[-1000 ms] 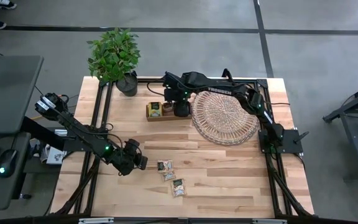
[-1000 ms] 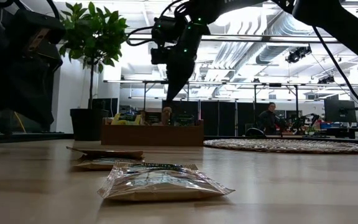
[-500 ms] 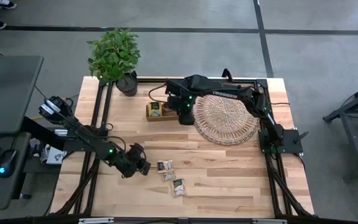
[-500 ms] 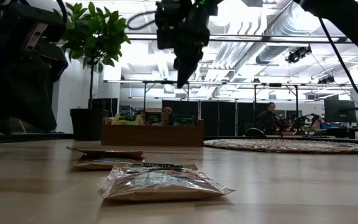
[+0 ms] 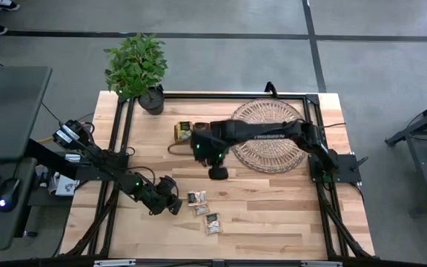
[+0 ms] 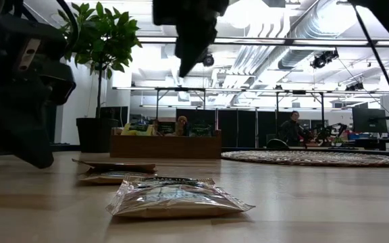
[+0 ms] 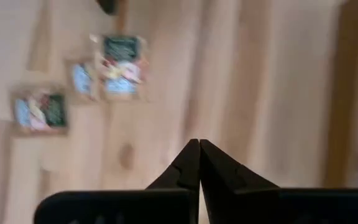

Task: Pick & Place Tea
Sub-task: Put the brown tea bag into the middle section of the wooden organizer

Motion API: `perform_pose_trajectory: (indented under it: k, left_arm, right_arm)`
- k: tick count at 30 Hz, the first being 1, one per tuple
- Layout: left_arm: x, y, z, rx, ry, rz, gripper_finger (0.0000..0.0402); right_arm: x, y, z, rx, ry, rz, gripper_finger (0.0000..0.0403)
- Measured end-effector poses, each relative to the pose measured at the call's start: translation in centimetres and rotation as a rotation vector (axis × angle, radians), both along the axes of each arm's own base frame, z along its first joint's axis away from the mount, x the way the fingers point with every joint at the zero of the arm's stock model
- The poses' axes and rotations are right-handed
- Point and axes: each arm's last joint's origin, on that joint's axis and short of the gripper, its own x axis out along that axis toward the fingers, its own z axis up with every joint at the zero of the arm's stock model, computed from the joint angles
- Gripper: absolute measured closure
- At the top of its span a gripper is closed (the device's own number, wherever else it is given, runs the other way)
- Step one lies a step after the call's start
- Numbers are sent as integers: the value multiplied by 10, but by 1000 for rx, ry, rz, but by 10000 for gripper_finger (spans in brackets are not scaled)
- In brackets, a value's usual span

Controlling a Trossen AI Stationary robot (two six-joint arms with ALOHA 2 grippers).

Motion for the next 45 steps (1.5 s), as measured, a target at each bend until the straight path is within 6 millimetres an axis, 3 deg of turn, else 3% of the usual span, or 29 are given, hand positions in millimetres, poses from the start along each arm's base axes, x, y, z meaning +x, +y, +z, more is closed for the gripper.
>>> perform_pose_trajectory:
  k: [9, 14, 22, 29, 45]
  left_arm:
    - [0, 0, 0, 5, 0, -21, 401]
    - [-1, 0, 0, 14, 7, -41, 401]
    - [-1, 0, -1, 27, 8, -49, 401]
    - [0, -1, 0, -1, -2, -24, 401]
    - [0, -1, 0, -39, 4, 18, 401]
  right_arm:
    - [1, 69, -84, 103, -46, -49, 402]
    - [1, 90, -100, 129, -118, -120, 402]
    - [-6, 103, -127, 180, -168, -195, 402]
    - [-13, 109, -139, 183, -174, -187, 403]
    - [-13, 109, -139, 197, -172, -154, 403]
